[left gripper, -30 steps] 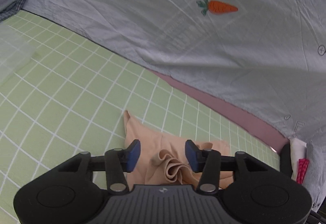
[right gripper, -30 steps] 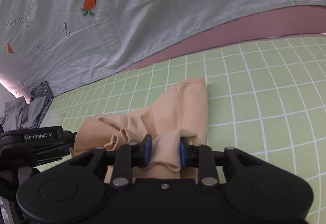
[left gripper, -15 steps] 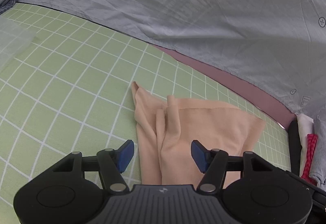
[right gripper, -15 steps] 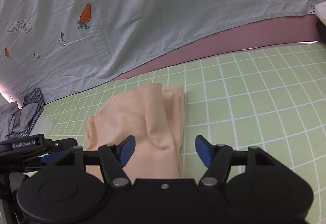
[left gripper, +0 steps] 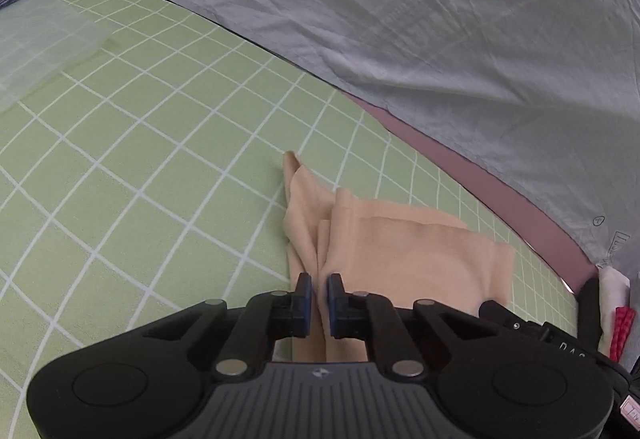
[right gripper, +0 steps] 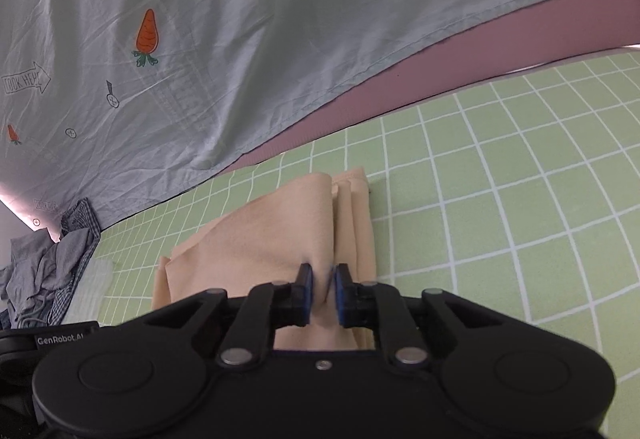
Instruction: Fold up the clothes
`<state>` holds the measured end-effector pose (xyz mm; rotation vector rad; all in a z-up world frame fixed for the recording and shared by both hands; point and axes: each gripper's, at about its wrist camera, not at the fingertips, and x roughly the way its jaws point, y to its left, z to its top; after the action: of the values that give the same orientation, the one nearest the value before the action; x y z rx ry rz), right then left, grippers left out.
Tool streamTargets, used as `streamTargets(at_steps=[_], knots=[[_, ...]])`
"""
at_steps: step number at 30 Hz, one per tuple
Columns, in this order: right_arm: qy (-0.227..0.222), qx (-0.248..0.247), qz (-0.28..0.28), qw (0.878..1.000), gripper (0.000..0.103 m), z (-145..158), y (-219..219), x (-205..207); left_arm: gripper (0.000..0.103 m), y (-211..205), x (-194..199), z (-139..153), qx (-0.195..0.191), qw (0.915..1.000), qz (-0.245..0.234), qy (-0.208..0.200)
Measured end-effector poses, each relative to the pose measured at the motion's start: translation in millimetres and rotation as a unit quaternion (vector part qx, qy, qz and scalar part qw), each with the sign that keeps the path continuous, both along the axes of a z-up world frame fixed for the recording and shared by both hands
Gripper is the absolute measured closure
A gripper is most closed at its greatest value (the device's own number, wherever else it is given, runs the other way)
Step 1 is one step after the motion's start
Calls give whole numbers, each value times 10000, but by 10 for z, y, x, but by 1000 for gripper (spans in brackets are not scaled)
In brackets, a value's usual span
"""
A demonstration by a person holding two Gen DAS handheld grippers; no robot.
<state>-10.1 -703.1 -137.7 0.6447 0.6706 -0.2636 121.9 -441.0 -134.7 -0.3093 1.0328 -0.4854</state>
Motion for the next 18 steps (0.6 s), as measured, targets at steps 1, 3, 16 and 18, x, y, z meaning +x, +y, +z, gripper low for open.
streamTargets(at_steps=[1,3,16,18], knots=[[60,-117,12,9999,74,18,30,21,77,28,-4,9,-30,10000,24,-3],[164,-274,-31,9995,57,68,62,31,63,75,-13,22,-102,9999,58,11],[132,500,-281,9983,35,-61,119,-174,79,-63,-259,92,-315,9980,-482,260],[123,572,-295,9979,46,-56,170,-177,87,-79,-306,149,-370,9972,-599,254]])
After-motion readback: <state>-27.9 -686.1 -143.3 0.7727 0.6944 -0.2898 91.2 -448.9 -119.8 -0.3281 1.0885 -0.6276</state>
